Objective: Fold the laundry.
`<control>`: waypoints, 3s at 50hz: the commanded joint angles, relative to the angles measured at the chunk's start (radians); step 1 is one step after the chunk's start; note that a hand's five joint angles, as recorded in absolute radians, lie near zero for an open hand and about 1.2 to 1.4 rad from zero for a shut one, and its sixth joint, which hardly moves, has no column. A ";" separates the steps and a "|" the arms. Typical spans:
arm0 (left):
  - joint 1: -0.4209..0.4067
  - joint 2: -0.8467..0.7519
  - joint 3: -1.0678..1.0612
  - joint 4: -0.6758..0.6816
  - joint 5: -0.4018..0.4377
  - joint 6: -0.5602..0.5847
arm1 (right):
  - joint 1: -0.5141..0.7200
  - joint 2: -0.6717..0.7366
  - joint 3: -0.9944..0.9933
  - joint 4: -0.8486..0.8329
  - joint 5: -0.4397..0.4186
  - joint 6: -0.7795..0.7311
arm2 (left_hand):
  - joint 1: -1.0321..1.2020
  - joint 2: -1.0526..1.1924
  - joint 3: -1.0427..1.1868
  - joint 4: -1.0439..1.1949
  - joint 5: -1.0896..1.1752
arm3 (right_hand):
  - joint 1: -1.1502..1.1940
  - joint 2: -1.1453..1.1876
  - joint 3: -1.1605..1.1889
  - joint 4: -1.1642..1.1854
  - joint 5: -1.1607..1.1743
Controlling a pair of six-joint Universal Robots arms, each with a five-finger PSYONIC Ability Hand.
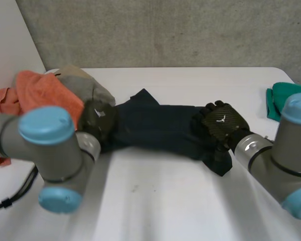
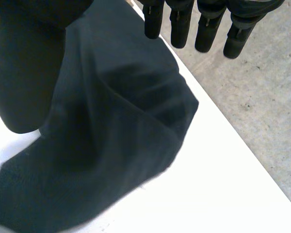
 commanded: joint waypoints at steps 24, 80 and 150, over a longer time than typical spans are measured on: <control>-0.315 -0.120 0.332 0.299 0.428 -0.371 | -0.335 -0.225 0.055 0.039 -0.012 0.118 | 0.065 0.007 0.029 0.001 0.032 | -0.055 -0.035 -0.036 -0.041 -0.042; 0.193 -0.348 0.361 -0.035 0.574 -0.044 | 0.335 0.020 0.172 -0.061 0.403 0.600 | -0.841 -0.898 -0.876 -0.905 -0.874 | 0.111 0.131 0.130 0.125 0.123; -0.087 -0.224 0.948 -0.125 0.127 -0.028 | -0.042 0.119 -0.601 -0.316 0.291 -0.261 | 0.266 0.208 0.230 0.201 0.233 | 1.167 1.187 1.186 1.181 1.179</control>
